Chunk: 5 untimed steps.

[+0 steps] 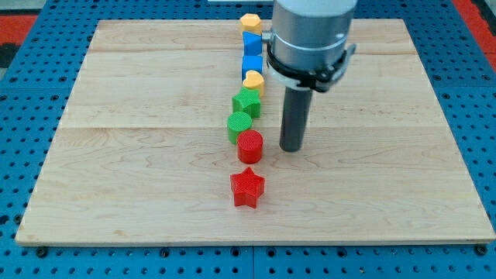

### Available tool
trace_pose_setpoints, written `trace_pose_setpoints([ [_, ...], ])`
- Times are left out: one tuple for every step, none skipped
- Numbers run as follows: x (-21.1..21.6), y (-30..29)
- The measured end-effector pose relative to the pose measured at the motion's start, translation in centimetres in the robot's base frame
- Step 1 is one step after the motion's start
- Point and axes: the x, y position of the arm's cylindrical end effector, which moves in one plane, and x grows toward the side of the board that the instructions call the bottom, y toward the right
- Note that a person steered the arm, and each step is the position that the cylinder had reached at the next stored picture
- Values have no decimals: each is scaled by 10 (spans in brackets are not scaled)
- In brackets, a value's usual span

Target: Move both the circles diagonal to each other

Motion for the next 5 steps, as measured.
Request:
trace_pose_setpoints([
  [-7, -76],
  [-7, -160],
  [-11, -160],
  [19, -154],
  [7, -113],
])
